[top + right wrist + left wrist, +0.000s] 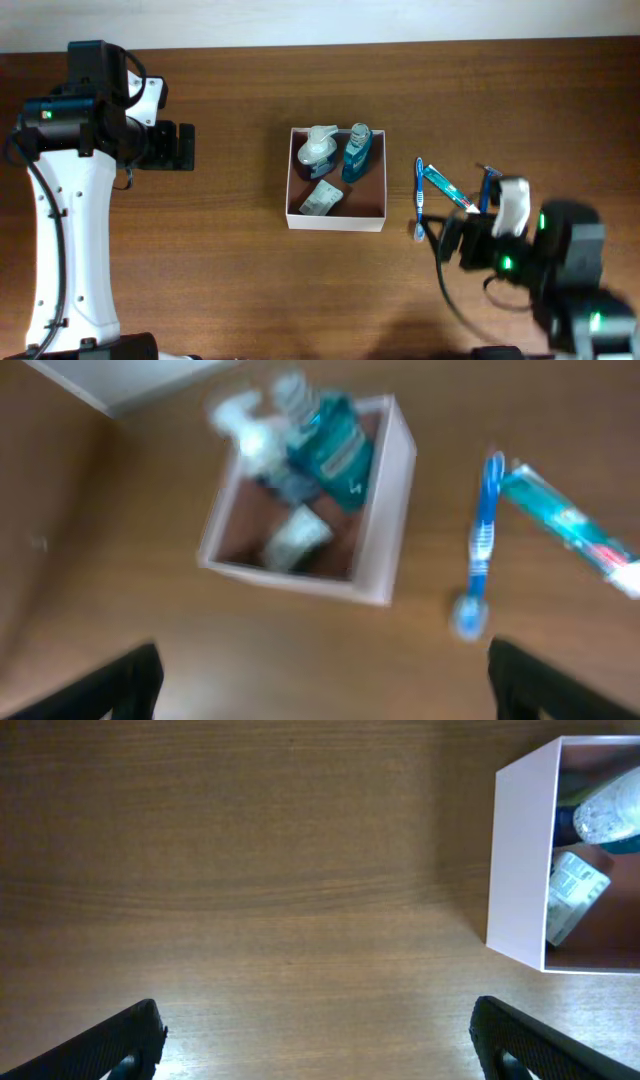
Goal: Pack container
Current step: 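Reach the right gripper to the blue toothbrush and grasp it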
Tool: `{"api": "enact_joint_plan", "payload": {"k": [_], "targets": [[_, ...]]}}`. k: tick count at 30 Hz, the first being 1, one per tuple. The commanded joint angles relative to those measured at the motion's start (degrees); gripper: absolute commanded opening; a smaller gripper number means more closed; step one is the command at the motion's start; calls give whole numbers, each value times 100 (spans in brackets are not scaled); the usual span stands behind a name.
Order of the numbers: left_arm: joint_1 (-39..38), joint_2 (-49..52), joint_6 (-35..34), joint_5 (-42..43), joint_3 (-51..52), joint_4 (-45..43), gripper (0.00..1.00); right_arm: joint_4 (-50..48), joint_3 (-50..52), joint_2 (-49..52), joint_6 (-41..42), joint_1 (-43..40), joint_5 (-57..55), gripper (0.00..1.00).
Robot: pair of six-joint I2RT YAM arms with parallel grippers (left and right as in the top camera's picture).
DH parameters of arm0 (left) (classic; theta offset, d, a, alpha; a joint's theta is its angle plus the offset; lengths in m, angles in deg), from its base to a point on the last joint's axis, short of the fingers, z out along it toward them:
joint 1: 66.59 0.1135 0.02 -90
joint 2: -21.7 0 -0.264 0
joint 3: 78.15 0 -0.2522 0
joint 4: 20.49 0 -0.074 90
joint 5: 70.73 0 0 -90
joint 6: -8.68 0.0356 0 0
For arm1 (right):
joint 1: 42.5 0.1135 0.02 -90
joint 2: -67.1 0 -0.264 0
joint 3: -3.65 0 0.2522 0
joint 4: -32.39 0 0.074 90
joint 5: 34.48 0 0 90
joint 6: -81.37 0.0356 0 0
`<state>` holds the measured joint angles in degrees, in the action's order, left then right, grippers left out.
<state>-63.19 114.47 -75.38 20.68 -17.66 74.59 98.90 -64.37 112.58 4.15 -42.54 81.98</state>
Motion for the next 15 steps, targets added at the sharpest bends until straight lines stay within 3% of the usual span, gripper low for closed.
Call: {"api": "enact_joint_plan", "payload": {"k": [1,8,14,15], "targets": [[13,-129,-76,33,-79,-4,100,723,-1082,1274,-811,-35,-686,98],[13,-129,-76,33,-79,-4,100,1014,-1668,3482,-804,-37,-616,99],[13,-129,-76,33,-79,-4,100,498,-1668,5254,-778,-24,-619,100],[13,-129,-76,33,-79,-4,100,413,-1668,5462,-754,-24,-627,96]]}}
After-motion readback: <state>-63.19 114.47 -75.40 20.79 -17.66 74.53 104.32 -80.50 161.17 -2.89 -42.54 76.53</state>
